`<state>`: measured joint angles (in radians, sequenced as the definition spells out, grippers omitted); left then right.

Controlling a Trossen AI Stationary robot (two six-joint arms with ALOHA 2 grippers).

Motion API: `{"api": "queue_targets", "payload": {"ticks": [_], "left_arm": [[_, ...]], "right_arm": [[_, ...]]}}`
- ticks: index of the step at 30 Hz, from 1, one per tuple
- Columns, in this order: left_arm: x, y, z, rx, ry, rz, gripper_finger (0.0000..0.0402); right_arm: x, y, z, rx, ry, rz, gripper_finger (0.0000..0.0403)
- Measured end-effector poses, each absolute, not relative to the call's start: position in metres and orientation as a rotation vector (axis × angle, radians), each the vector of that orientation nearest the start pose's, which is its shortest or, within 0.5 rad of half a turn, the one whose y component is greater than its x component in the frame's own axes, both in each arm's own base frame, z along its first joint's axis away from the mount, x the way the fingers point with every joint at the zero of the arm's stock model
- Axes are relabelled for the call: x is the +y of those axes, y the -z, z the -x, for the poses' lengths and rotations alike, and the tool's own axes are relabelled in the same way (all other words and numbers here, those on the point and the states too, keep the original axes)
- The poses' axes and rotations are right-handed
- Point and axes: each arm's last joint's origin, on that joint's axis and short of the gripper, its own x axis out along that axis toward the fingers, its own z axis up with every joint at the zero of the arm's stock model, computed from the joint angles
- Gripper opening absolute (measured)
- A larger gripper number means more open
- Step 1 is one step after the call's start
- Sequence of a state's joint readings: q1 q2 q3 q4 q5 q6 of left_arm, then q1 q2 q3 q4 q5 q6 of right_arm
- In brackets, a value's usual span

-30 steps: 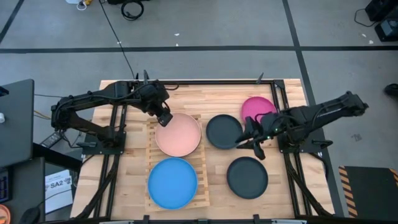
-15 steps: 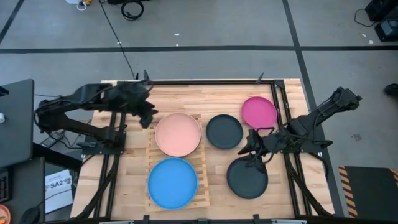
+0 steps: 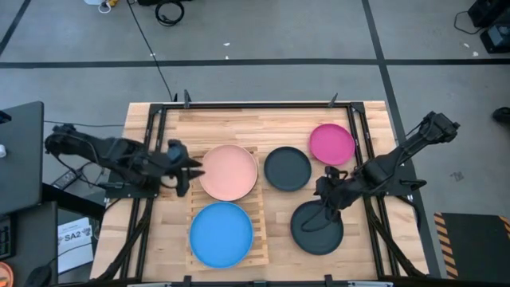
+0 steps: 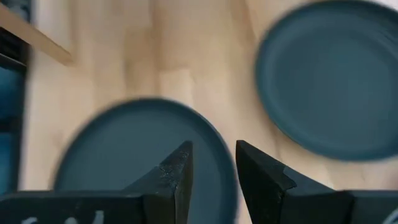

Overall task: Place and stack plates onto a shelf
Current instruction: Stack the bottom black plate on top of the blue plate on the shelf

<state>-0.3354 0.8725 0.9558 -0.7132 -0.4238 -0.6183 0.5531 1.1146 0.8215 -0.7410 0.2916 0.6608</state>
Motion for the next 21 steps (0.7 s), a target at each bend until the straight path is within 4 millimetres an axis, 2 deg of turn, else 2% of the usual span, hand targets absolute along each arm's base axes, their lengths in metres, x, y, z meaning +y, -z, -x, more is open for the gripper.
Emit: {"api": "queue_targets", "payload": {"ticks": [5, 12, 21], "left_arm": [[-0.056, -0.316, -0.168, 0.473, -0.157, 0.284, 0.0151], [-0.065, -0.322, -0.170, 0.391, -0.078, 0.242, 0.0151], [-0.066, -0.325, -0.171, 0.360, -0.065, 0.236, 0.0151]], "right_arm": [[0.101, -0.237, -0.179, 1.023, 0.108, -0.143, 0.0128], [0.103, -0.219, -0.183, 1.089, 0.133, -0.099, 0.0128], [0.105, -0.191, -0.187, 1.147, 0.134, -0.097, 0.0128]]}}
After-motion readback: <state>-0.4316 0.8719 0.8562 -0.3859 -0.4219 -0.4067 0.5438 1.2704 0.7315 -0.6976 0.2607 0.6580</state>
